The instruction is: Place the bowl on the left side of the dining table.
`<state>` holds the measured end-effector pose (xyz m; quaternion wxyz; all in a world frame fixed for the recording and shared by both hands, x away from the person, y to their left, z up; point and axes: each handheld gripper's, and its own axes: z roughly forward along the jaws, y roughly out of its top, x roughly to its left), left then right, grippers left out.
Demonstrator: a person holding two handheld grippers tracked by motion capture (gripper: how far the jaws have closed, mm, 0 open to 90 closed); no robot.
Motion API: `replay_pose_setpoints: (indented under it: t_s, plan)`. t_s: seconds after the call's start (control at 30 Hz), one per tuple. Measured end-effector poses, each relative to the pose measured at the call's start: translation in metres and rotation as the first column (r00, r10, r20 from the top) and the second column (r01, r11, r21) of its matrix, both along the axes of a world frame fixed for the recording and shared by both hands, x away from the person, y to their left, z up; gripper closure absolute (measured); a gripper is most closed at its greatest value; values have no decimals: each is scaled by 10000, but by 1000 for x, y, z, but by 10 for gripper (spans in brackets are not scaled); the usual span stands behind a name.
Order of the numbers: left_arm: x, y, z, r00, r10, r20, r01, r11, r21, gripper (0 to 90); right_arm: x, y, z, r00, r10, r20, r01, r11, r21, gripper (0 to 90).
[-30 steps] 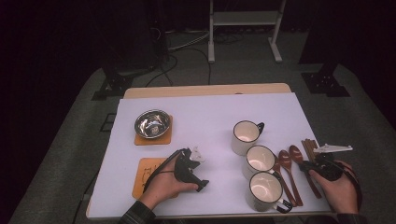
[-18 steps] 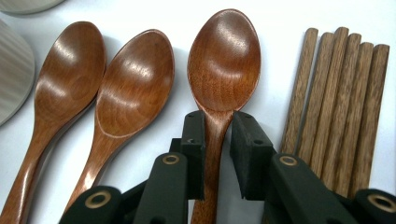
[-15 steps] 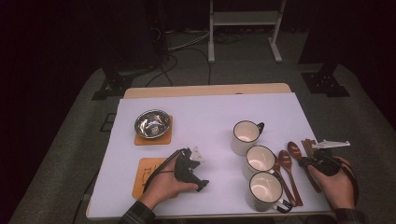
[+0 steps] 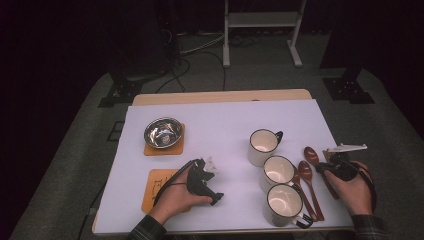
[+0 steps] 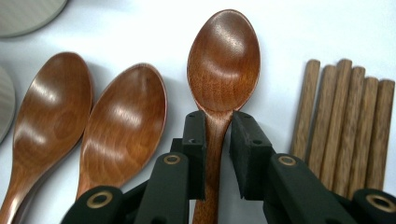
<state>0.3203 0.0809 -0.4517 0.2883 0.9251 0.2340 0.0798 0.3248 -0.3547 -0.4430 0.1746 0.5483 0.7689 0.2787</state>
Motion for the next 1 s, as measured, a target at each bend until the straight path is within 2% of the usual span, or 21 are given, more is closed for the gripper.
replay_pose_setpoints:
  t_s: [1.0]
  plan:
    - [0,0,0,10000,-35,-6,35,10000,39,20,60,19,2,9997,260,-15,-260,9996,-105,763]
